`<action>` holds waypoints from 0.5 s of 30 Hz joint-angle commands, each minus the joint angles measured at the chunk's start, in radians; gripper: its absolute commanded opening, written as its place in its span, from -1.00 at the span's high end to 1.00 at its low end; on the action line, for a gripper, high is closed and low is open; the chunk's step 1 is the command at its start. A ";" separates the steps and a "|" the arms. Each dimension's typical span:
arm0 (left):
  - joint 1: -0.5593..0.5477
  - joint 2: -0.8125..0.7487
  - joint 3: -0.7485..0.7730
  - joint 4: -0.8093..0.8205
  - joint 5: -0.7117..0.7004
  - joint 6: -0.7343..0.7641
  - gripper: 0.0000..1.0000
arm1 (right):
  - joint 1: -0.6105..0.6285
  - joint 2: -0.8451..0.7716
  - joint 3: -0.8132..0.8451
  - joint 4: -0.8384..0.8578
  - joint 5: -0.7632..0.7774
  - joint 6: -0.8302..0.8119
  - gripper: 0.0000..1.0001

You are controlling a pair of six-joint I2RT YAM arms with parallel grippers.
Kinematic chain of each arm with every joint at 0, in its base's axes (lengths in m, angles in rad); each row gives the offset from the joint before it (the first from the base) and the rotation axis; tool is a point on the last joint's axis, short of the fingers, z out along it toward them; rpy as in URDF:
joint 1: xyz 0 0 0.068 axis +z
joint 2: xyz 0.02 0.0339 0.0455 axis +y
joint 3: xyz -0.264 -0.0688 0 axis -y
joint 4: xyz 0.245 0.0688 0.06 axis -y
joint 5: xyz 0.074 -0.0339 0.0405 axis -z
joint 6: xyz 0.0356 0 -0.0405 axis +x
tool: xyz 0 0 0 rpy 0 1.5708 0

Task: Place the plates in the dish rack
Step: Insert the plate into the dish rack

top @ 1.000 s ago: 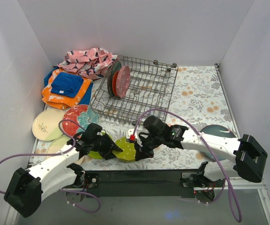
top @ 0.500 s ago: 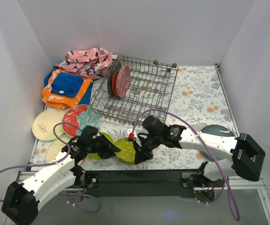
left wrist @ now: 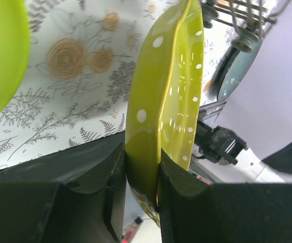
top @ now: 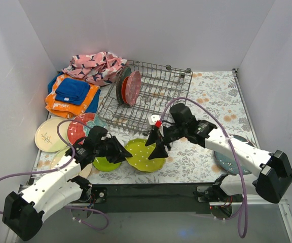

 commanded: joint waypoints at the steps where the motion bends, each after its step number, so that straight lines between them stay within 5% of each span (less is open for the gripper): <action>1: -0.002 0.015 0.140 0.006 0.074 0.139 1.00 | -0.071 -0.053 0.044 -0.055 -0.075 -0.045 -0.43; 15: -0.002 0.104 0.349 -0.193 0.197 0.474 1.00 | -0.326 -0.133 0.023 -0.085 -0.086 -0.045 -0.45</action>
